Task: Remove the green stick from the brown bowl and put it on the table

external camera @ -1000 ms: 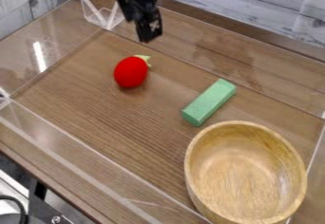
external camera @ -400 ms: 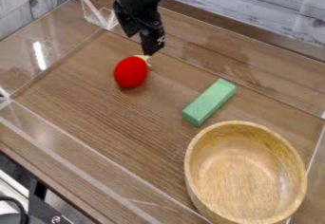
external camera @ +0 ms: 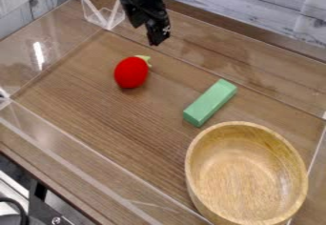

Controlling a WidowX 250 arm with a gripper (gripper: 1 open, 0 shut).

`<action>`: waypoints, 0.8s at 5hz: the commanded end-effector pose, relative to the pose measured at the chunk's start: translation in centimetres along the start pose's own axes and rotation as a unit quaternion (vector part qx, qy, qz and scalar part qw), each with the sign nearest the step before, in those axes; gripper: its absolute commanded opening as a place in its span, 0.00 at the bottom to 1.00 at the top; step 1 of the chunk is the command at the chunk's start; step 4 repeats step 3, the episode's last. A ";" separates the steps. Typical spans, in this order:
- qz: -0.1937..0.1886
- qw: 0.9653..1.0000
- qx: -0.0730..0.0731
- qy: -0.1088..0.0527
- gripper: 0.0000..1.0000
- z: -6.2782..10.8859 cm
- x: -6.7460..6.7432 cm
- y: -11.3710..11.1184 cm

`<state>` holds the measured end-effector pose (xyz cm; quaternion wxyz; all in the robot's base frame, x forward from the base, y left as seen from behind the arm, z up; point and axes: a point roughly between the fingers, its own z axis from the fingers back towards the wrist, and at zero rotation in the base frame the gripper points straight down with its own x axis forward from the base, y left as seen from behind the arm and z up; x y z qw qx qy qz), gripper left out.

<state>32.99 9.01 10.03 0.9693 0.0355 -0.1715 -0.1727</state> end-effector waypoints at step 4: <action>0.050 0.998 0.013 -0.020 0.00 -0.9 -0.4 1.7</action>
